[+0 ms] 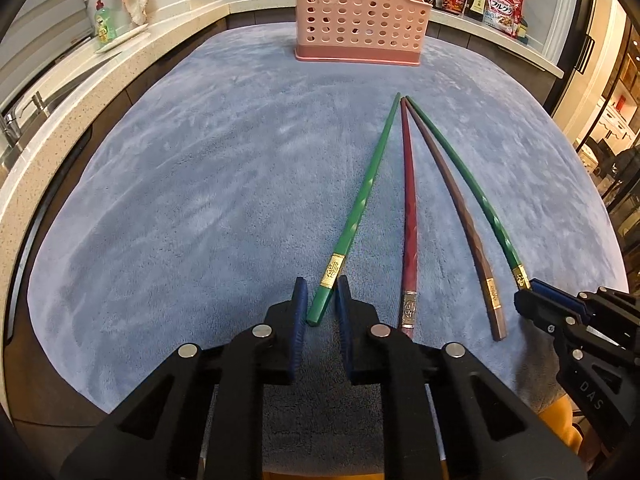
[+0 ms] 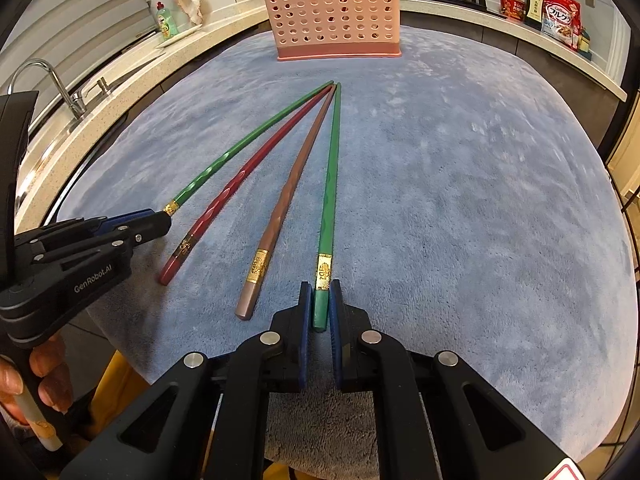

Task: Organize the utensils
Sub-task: 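Grasp a green chopstick with the right tool while the left tool grasps another green one, then carry both green chopsticks to the pink holder and lower them in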

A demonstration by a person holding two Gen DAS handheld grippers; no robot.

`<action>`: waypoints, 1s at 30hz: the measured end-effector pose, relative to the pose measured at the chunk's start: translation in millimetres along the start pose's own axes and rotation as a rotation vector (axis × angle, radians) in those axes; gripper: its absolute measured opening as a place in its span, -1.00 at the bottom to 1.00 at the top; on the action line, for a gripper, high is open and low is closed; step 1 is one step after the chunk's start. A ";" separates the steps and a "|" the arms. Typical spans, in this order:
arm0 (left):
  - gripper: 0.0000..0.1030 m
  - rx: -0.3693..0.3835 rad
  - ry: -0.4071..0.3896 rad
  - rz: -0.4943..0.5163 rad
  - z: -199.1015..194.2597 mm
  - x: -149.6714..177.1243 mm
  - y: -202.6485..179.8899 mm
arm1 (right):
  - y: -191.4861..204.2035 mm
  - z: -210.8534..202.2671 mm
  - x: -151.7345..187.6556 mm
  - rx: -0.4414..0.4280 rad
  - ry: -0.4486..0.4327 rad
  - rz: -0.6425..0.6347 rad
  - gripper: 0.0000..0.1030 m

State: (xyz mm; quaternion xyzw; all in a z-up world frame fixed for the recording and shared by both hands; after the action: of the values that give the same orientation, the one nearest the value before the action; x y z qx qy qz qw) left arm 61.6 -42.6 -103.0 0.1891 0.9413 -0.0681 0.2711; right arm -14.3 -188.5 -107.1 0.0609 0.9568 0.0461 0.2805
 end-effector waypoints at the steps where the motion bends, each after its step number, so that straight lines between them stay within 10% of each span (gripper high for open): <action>1: -0.75 0.001 0.001 -0.002 -0.5 -0.5 0.6 | -0.1 -0.6 -1.4 -0.001 0.001 0.000 -0.85; 30: -0.86 0.080 -0.221 -0.087 -87.0 -130.0 16.5 | -33.3 -100.4 -147.7 -0.030 -0.333 0.054 -0.86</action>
State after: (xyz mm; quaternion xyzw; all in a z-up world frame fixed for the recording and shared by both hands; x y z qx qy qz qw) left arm 127.5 -48.8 39.6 0.1502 0.9096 -0.1377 0.3622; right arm 51.5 -247.9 51.5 0.0891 0.8943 0.0570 0.4348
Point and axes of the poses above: each gripper's, at about its wrist camera, not at the fingertips, and z roughly the way its jaws point, y to its left, x to its underside, the point moved 4 cm from there along z, roughly the way its jaws point, and after that the axes turned 1 degree about -z, right-handed, at the moved point
